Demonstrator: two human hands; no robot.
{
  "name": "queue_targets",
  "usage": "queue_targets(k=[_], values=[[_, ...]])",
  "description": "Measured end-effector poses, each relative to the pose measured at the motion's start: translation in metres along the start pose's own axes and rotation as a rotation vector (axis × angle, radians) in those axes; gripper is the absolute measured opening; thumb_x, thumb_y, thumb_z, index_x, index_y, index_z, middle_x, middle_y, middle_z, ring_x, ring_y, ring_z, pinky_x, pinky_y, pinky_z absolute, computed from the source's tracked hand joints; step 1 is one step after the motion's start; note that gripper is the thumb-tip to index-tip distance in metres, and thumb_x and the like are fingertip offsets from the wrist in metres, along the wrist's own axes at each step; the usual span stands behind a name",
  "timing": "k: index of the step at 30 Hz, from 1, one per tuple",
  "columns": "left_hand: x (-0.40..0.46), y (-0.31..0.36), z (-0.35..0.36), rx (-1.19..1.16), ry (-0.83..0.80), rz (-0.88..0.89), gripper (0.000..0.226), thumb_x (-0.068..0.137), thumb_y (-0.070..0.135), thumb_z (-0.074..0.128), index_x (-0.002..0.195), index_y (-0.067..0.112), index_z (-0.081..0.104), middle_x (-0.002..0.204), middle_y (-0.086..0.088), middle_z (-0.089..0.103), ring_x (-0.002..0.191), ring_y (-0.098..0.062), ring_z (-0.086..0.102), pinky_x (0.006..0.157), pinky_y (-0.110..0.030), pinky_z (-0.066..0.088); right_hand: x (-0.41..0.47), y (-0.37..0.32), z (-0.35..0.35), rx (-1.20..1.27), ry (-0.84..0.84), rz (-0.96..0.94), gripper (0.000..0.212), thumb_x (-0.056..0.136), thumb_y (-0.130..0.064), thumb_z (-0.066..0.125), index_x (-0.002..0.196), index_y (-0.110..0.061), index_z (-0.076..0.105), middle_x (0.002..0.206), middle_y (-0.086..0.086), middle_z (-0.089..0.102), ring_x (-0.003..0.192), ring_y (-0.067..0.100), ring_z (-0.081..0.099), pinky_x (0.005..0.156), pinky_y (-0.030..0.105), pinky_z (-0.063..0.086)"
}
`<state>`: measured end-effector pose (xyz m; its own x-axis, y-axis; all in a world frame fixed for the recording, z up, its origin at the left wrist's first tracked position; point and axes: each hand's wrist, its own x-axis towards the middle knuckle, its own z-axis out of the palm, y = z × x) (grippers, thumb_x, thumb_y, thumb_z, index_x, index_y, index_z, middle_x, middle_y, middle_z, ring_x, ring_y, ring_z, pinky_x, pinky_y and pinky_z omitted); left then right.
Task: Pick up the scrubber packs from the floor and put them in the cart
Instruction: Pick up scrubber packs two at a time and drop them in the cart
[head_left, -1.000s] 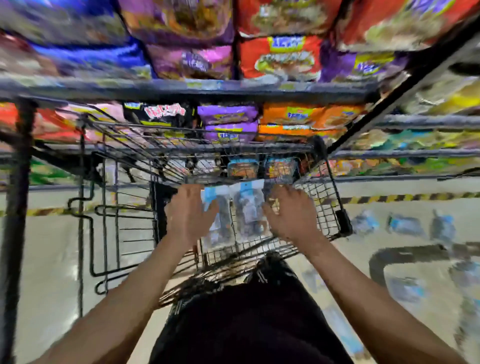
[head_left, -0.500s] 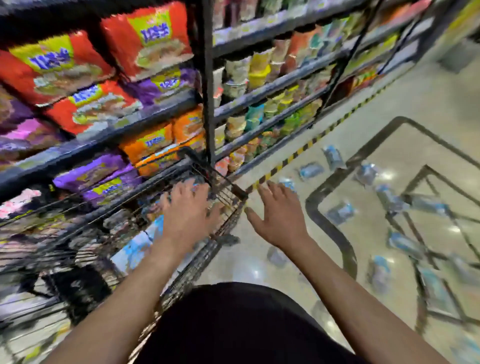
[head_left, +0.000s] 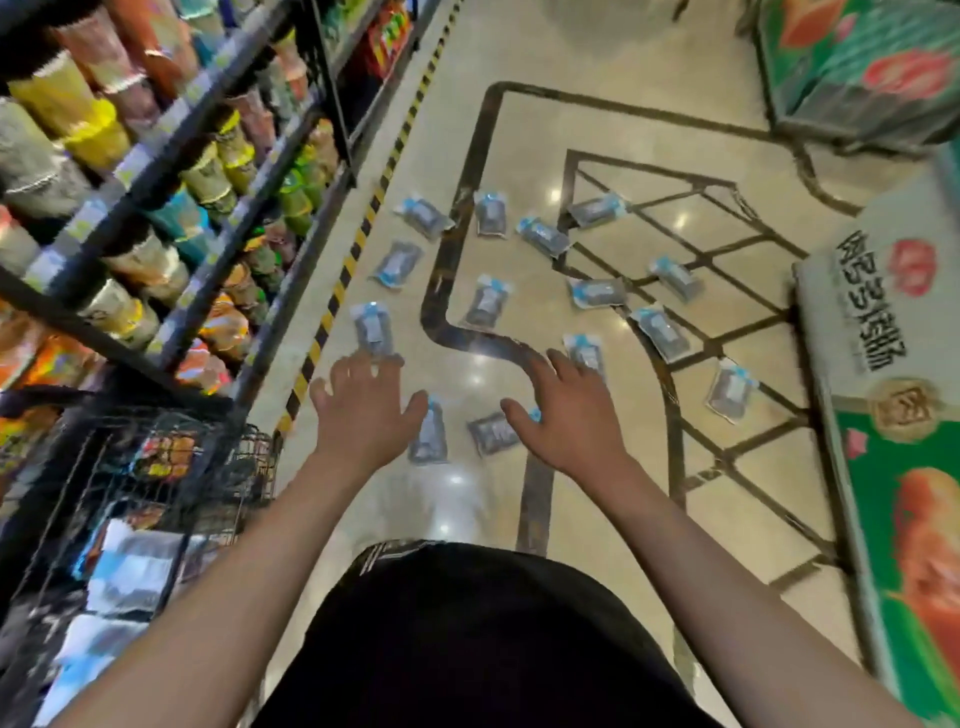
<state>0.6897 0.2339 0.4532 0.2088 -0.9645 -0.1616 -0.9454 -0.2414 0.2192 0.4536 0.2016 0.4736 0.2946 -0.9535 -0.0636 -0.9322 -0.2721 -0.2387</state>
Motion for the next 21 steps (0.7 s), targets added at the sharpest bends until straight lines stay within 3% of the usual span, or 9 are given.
queue_targets(k=[6,10,14,21], values=[[0.023,0.035,0.016,0.04,-0.108,0.09,0.058,0.098,0.054,0.051,0.147,0.022,0.047,0.158,-0.014,0.036,0.144,-0.039,0.033,0.114,-0.059,0.023,-0.006,0.039,0.0,0.099,-0.057,0.165,0.063,0.09,-0.05,0.06,0.139,-0.011,0.059,0.139,0.017,0.062,0.111,0.043,0.064,0.093,0.045,0.049],[0.045,0.043,0.019,0.049,-0.17,0.108,0.069,0.088,0.058,0.034,0.146,0.023,0.048,0.157,-0.013,0.037,0.142,-0.038,0.034,0.113,-0.057,0.024,0.01,0.041,0.005,0.1,-0.155,0.22,0.065,0.094,-0.056,0.057,0.146,-0.017,0.053,0.146,0.014,0.056,0.118,0.044,0.058,0.099,0.046,0.048],[0.08,0.042,0.022,0.05,-0.192,0.121,0.064,0.092,0.056,0.037,0.146,0.023,0.047,0.158,-0.013,0.035,0.143,-0.038,0.034,0.113,-0.056,0.024,0.045,0.038,0.005,0.093,-0.173,0.245,0.065,0.094,-0.054,0.059,0.148,-0.019,0.051,0.152,0.011,0.052,0.122,0.042,0.054,0.101,0.045,0.045],[0.147,0.034,0.051,0.105,-0.25,0.11,0.055,0.099,0.053,0.044,0.147,0.027,0.042,0.162,-0.01,0.03,0.146,-0.034,0.031,0.116,-0.054,0.022,0.109,0.047,0.055,0.094,-0.194,0.247,0.073,0.087,-0.064,0.041,0.137,-0.014,0.061,0.129,0.015,0.067,0.104,0.044,0.065,0.086,0.046,0.053]])
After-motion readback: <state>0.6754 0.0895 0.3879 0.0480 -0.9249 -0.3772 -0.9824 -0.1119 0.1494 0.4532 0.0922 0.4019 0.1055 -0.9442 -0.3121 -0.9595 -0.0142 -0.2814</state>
